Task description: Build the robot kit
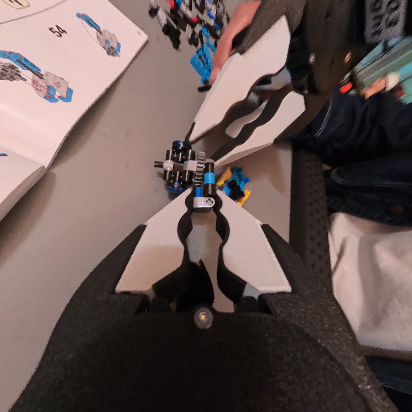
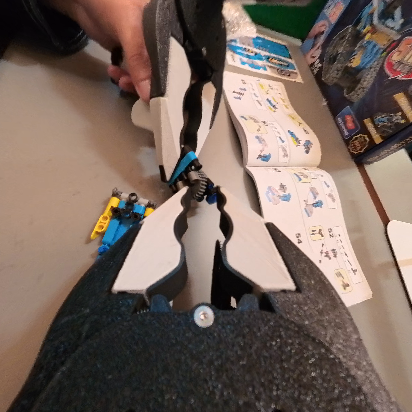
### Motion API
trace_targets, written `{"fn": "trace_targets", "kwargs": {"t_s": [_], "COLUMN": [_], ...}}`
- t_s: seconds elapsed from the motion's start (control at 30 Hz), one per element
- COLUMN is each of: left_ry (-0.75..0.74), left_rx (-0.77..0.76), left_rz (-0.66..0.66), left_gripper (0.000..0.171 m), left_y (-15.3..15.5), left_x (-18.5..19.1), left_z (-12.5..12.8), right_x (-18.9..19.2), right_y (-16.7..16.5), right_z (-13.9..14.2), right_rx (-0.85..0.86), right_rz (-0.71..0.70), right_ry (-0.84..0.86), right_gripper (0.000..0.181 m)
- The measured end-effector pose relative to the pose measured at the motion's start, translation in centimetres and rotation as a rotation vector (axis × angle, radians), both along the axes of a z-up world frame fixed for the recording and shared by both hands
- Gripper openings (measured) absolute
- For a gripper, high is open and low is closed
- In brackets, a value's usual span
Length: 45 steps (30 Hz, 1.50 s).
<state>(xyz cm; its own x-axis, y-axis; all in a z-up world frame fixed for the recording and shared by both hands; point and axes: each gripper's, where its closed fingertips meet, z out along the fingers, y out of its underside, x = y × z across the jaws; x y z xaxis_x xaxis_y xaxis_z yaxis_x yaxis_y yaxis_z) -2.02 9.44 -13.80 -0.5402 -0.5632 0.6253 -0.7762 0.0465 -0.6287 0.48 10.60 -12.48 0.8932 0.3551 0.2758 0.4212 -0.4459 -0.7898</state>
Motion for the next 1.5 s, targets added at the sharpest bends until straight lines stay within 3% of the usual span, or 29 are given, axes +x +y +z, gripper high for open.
{"fn": "trace_targets", "kwargs": {"t_s": [0.07, 0.13, 0.2, 0.3, 0.4, 0.47, 0.6, 0.73, 1.17, 1.33, 1.47, 1.5], "left_ry": [0.003, 0.009, 0.007, 0.021, 0.031, 0.031, 0.027, 0.036, 0.013, -0.029, -0.042, -0.062], "left_rx": [-0.135, -0.281, -0.4, -0.516, -0.578, -0.604, -0.607, -0.66, -0.619, -0.668, -0.745, -0.742], "left_rz": [0.047, 0.106, 0.15, 0.176, 0.2, 0.226, 0.231, 0.232, 0.236, 0.231, 0.279, 0.29], "left_gripper": [0.014, 0.014, 0.014, 0.013, 0.013, 0.014, 0.013, 0.013, 0.013, 0.013, 0.013, 0.013], "left_y": [0.2, 0.7, 0.9, 0.4, -0.1, -0.2, -1.2, -1.9, -1.9, -1.8, -1.5, -1.2], "left_x": [0.5, 1.1, 1.5, 1.6, 1.8, 2.0, 2.1, 2.1, 1.8, 1.9, 2.3, 2.3], "left_z": [1.6, 3.4, 4.8, 6.2, 6.8, 6.9, 6.7, 7.0, 7.3, 8.4, 9.1, 9.3], "right_x": [0.3, -0.1, -0.6, -1.1, -0.8, -1.2, -0.9, -0.7, -1.5, -1.3, -0.4, -0.5], "right_y": [-0.1, -0.2, 0.1, 0.7, 0.5, 0.5, 1.0, 0.7, 0.8, 1.0, 0.7, 0.5], "right_z": [1.4, 2.9, 4.0, 4.0, 6.2, 5.9, 5.4, 5.5, 5.7, 6.9, 8.1, 8.1], "right_rx": [0.067, 0.133, 0.201, 0.246, 0.417, 0.407, 0.37, 0.35, 0.328, 0.384, 0.46, 0.465], "right_rz": [-0.025, -0.012, -0.028, -0.053, -0.107, -0.098, -0.126, -0.121, -0.042, -0.094, -0.201, -0.2], "right_ry": [0.028, 0.068, 0.074, -0.054, -0.278, -0.327, -0.26, -0.169, -0.123, -0.092, -0.233, -0.271], "right_gripper": [0.028, 0.055, 0.067, 0.078, 0.058, 0.048, 0.053, 0.046, 0.043, 0.045, 0.049, 0.043]}}
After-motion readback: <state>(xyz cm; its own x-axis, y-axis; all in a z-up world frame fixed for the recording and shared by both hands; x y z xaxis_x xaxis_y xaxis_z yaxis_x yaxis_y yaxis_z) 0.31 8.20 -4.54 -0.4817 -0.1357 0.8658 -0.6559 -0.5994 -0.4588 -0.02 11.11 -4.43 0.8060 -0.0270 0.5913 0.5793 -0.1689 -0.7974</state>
